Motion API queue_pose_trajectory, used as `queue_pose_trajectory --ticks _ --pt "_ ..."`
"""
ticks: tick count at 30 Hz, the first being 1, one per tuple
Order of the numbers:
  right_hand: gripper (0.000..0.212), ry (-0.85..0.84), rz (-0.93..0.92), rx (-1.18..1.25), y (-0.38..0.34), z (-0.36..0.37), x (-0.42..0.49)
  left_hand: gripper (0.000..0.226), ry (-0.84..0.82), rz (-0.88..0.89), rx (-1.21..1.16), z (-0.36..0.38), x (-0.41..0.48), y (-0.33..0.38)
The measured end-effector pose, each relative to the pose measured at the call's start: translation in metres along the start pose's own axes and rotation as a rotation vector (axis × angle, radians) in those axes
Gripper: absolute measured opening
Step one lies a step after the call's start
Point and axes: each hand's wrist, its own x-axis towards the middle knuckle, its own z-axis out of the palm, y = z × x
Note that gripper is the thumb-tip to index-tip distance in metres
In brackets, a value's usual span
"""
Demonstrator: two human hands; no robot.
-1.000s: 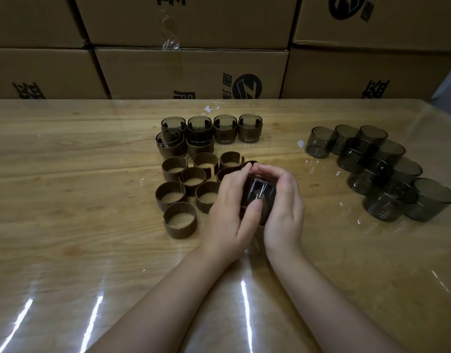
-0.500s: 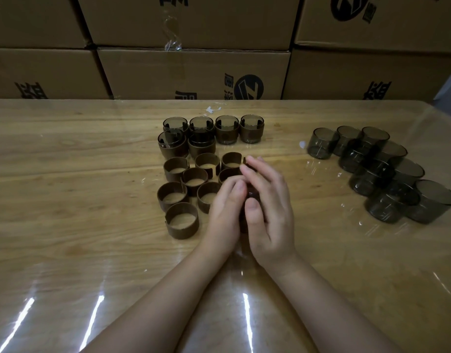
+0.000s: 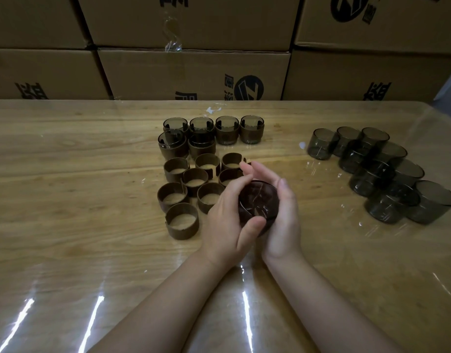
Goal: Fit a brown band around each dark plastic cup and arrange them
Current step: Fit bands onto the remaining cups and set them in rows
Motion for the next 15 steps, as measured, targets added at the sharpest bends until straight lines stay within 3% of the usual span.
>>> queue_pose_trajectory --ticks 8,12,15 --pt "0.042 0.035 -0.272 -0.308 0.003 0.003 -0.010 0.058 0.085 -0.109 -0.167 0.005 -0.002 -0.008" --pt "0.034 0.092 -0.262 -0.408 0.010 0.000 -0.009 0.059 0.057 -0.202 -0.150 0.007 -0.001 -0.011" --pt "0.032 0.044 -0.325 -0.493 0.013 -0.003 -0.007 0.062 0.055 -0.248 -0.190 0.008 0.000 -0.013"
